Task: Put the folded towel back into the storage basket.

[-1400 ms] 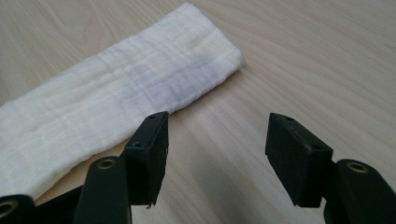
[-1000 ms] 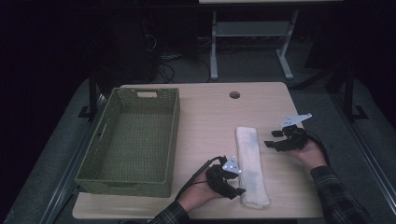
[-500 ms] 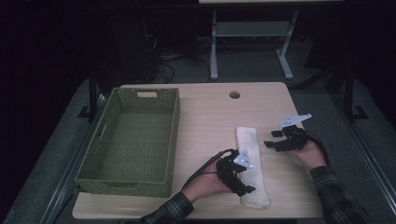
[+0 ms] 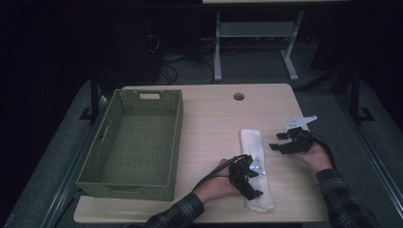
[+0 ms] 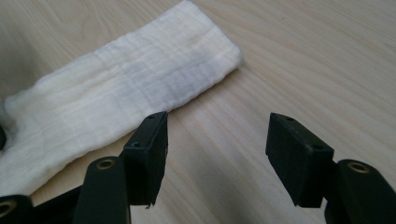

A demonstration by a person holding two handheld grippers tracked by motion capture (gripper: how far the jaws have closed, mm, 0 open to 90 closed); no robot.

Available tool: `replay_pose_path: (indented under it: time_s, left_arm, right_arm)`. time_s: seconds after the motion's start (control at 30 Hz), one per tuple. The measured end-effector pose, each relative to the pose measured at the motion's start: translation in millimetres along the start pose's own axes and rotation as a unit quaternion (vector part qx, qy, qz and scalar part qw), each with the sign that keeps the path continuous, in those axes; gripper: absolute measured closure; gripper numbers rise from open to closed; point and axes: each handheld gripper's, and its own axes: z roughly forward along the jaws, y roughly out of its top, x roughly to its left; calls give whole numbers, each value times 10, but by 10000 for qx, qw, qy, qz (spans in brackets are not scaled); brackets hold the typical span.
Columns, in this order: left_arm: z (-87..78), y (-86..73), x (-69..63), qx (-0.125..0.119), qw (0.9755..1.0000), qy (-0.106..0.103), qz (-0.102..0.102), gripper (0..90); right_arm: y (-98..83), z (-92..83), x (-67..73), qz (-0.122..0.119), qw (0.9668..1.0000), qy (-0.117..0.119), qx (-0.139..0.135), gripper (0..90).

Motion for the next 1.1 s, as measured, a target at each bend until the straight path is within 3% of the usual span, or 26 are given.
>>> replay_pose_path:
  time_s: [0.13, 0.27, 0.47, 0.57, 0.83, 1.1]
  left_arm:
    - [-16, -7, -4, -14, 10000, 22, -2, 200]
    - [-72, -1, -32, 48, 10000, -38, 27, 425]
    - [-106, -2, -46, 81, 9998, -179, -54, 649]
    - [-113, -5, -22, 92, 9997, -196, -116, 720]
    - [-104, -5, 2, 49, 9992, -237, -333, 762]
    - [-105, -6, 12, 62, 9989, -263, -378, 763]
  right_arm:
    - [0, -5, 0, -7, 10000, -3, -8, 385]
    - [1, -3, 8, -10, 10000, 38, -4, 386]
    - [10, -10, 27, -259, 9992, 305, -84, 402]
    - [35, -14, 40, -334, 9983, 462, -128, 398]
    - [207, 56, 56, -652, 9939, 877, -142, 394]
    - [422, 178, 90, -855, 9912, 997, -137, 388]
